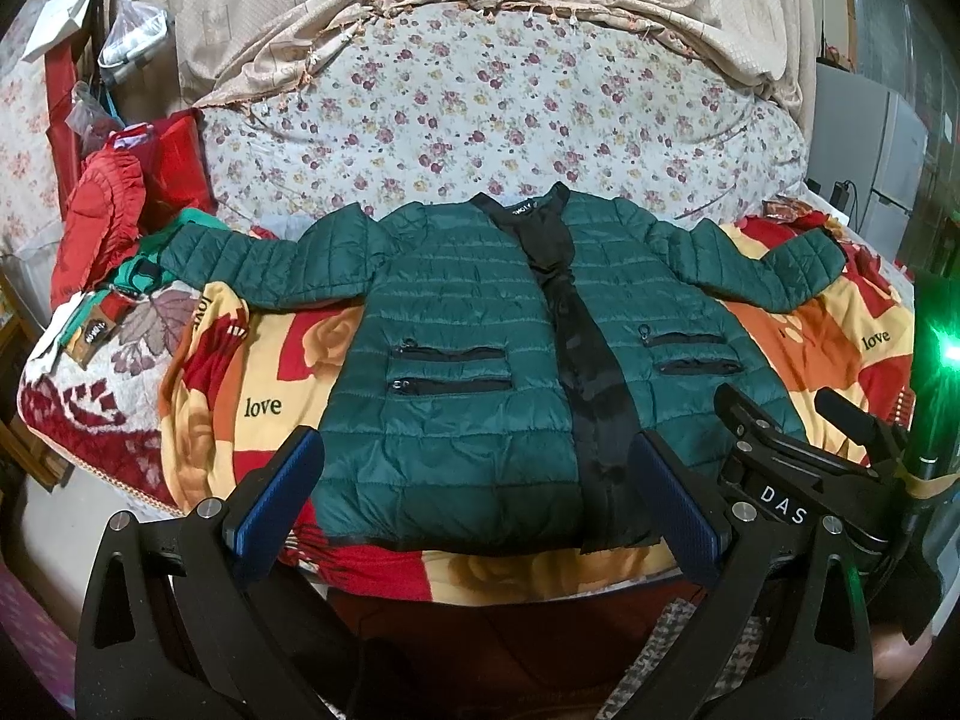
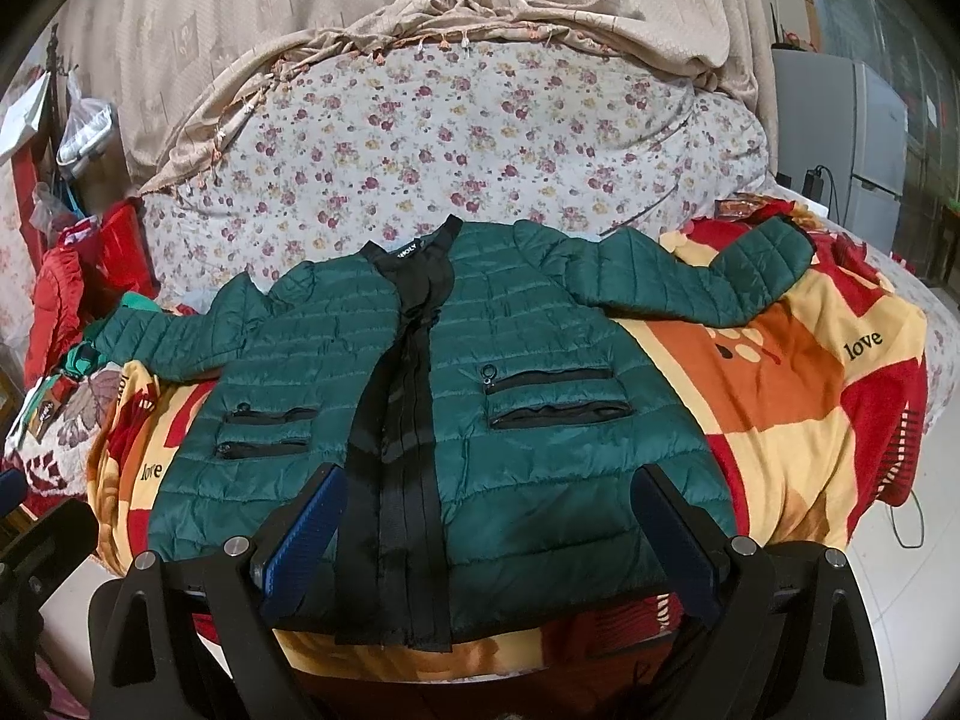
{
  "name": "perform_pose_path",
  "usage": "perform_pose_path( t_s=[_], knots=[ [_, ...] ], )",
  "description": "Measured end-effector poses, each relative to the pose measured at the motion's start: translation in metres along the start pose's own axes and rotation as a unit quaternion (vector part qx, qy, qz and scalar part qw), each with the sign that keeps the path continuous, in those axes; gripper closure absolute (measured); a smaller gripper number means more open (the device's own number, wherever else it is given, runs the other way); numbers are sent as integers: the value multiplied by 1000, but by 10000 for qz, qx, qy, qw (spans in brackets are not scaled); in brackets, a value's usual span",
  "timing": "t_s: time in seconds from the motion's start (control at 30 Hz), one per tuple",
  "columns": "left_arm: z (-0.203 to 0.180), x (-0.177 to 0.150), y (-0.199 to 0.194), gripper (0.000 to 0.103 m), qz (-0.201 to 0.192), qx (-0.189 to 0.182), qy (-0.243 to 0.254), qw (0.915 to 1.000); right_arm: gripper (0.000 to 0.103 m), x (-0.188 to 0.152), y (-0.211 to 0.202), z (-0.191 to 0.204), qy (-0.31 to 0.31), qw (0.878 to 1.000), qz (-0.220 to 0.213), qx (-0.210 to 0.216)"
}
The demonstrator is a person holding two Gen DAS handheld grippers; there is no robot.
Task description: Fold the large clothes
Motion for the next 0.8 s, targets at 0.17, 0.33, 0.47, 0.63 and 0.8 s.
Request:
perform_pose_path(
  t_s=[0.17,0.33,0.47,0.63,0.8],
  knots=[
    [8,9,-8,1,-129,90,-48,9999,9,8,-9,3,-4,9999,-144,48],
    [13,20,-17,1,-259,169,-197,9993,9,13,-18,2,-80,9995,-313,-17],
    [9,23,-15,1,-251,148,-168,9994,9,15,-16,-2,-52,9995,-293,-70],
    [15,26,-8,1,-233,52,-282,9993,9,18,-15,-9,4,9992,-317,-234],
    [42,33,3,1,-214,210,-506,9983,9,33,-10,-13,-8,9989,-309,-355]
  ],
)
Point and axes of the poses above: each gripper's, at about its wrist camera, not at the fingertips, and y roughly the way its jaws point, z to its left, x to its top, the point moved 7 cm from there along y, roughly the way its jaws point, and after that the axes turned 5 degrees about z, right-handed, at the moved point
